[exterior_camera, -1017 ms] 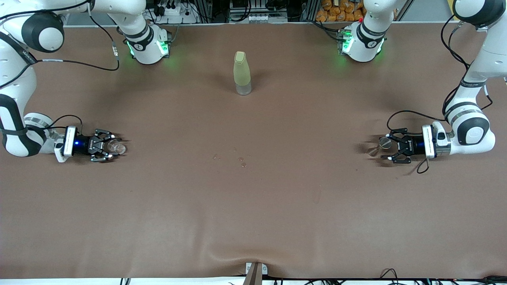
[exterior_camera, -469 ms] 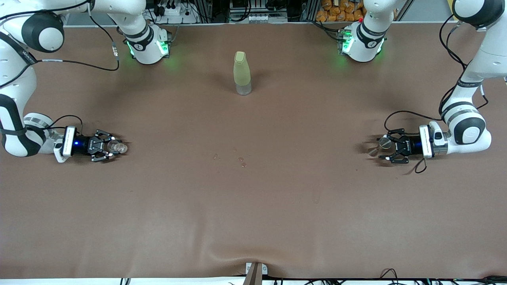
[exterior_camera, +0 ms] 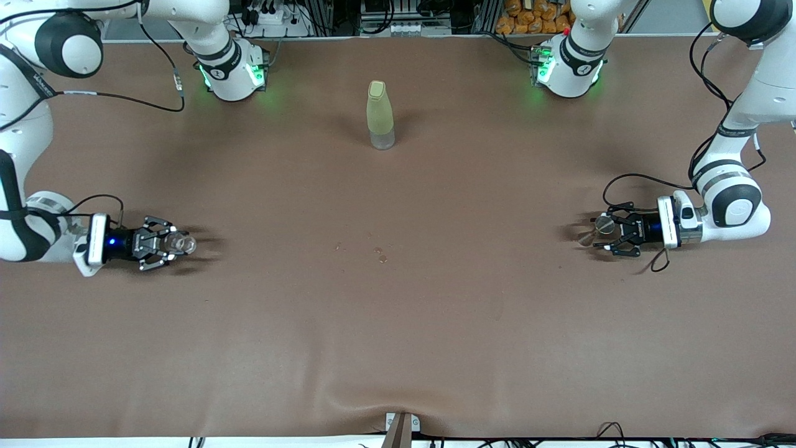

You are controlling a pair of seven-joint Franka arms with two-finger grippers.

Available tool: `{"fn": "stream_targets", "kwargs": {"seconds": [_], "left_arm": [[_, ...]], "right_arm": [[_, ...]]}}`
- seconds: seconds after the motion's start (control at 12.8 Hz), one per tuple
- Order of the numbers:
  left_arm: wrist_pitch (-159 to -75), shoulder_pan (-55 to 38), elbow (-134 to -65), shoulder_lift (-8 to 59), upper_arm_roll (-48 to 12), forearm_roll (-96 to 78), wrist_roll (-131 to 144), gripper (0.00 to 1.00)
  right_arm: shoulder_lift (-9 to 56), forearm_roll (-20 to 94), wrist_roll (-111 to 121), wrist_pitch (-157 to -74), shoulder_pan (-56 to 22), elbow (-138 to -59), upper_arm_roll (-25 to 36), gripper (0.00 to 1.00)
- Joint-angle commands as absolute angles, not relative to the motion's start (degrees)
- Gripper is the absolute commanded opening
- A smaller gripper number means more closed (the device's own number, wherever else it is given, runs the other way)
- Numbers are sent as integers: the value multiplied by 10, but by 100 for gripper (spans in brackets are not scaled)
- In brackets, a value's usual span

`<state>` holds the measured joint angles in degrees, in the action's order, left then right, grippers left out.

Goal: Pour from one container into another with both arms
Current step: 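Lift the beaker with the right gripper while the left gripper lifts the jigger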

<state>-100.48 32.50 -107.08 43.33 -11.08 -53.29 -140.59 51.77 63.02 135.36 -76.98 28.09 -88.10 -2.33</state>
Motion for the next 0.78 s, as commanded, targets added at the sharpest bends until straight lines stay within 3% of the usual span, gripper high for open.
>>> {"fn": "stream_targets", "kwargs": {"seconds": [0.0, 0.7], "left_arm": [[-1018, 323, -1078, 431, -112, -548, -1423, 64], [-1032, 315, -1078, 426, -112, -548, -1432, 34]], "right_arm": [[498, 658, 1325, -793, 252, -876, -41, 27], [473, 808, 1269, -896, 127, -875, -43, 26]]}}
